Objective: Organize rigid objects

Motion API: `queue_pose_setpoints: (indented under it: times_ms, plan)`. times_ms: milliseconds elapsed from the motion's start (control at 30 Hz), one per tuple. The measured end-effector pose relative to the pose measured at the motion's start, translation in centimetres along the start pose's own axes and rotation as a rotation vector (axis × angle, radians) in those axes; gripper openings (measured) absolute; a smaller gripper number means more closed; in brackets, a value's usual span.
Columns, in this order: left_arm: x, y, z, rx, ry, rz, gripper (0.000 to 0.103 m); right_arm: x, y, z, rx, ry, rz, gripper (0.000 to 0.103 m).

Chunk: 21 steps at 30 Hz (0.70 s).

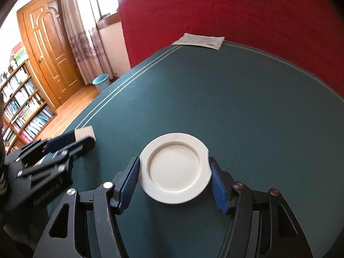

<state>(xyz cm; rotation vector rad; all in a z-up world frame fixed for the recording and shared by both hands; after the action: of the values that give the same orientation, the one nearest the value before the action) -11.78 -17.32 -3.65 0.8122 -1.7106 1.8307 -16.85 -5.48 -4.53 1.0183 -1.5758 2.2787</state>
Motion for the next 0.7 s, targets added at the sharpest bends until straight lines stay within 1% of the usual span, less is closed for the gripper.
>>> queue_pose_setpoints:
  times_ms: [333,533,700]
  plan:
    - [0.2,0.0,-0.5,0.004,0.012,-0.004,0.042,-3.3,-4.0,-1.4,0.024,0.074,-0.02,0.063]
    - [0.2,-0.1,-0.6,0.003,0.026,-0.009,0.042,-4.8,-5.0,-2.2,0.039,0.129,-0.025,0.063]
    - [0.2,-0.3,-0.8,0.019,0.035,-0.011,0.042,-6.5,-6.0,-3.9,0.034,0.182,-0.024,0.063]
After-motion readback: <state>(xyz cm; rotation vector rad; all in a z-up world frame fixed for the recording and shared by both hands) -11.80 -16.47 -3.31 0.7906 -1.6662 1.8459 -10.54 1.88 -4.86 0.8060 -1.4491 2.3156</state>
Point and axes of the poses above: each gripper's, at about its wrist camera, not at the fingertips, and y roughly the way its jaws point, z to its left, x to its top, the point moved 8 cm from there along y, roughly the way its jaws point, and after that the axes turned 8 degrees about y, right-handed, at the moved point
